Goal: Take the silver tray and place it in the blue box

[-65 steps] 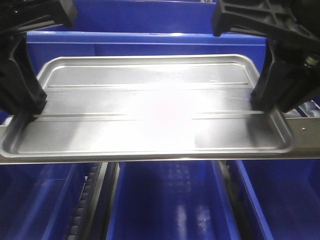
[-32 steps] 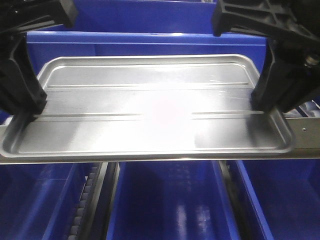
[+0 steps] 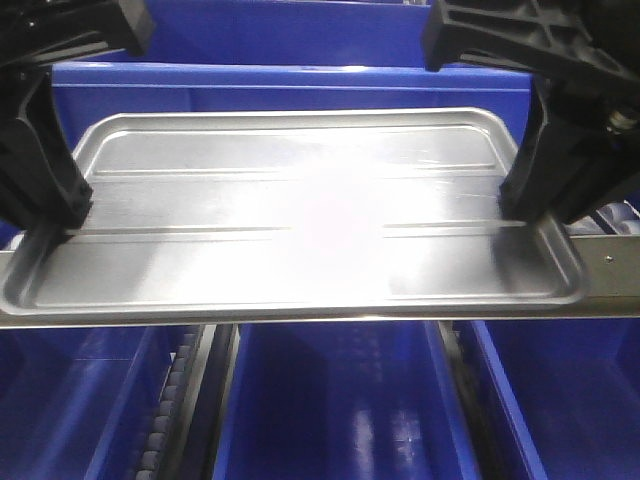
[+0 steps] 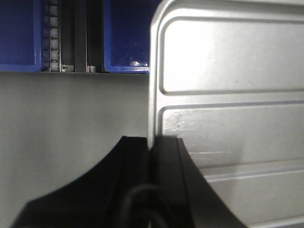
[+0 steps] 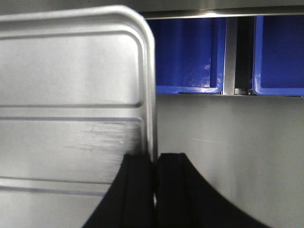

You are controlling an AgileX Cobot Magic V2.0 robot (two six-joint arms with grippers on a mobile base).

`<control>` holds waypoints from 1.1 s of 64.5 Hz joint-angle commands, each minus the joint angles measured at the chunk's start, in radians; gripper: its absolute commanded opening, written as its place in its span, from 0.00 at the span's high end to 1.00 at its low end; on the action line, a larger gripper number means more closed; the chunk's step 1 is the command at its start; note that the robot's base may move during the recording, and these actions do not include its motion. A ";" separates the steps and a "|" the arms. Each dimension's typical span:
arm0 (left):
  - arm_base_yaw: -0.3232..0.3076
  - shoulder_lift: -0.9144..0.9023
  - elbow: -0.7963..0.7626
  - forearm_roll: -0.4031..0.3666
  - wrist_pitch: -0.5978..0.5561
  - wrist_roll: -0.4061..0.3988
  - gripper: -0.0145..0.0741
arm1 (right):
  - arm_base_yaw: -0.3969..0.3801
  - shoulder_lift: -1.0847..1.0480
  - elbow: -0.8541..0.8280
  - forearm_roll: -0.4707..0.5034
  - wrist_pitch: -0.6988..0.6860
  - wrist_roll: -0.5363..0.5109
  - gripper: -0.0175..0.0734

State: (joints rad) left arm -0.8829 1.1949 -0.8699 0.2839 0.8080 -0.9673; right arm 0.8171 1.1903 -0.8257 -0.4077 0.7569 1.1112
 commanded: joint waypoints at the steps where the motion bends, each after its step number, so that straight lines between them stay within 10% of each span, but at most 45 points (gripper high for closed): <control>1: 0.008 -0.024 -0.022 0.068 0.063 0.006 0.95 | -0.009 -0.024 -0.020 -0.090 0.038 0.000 0.74; 20: 0.008 -0.024 -0.113 0.093 0.020 0.008 0.95 | -0.009 -0.026 -0.100 -0.131 0.003 -0.002 0.74; 32: 0.017 -0.021 -0.257 0.318 -0.069 0.011 0.95 | -0.020 -0.020 -0.256 -0.410 -0.063 -0.002 0.74; 71: 0.360 0.377 -0.527 0.403 -0.701 0.011 0.95 | -0.407 0.365 -0.574 -0.472 -0.654 -0.002 0.74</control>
State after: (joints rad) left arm -0.5402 1.5617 -1.3579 0.6632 0.2758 -0.9591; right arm 0.4412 1.5402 -1.3520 -0.8541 0.2984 1.1048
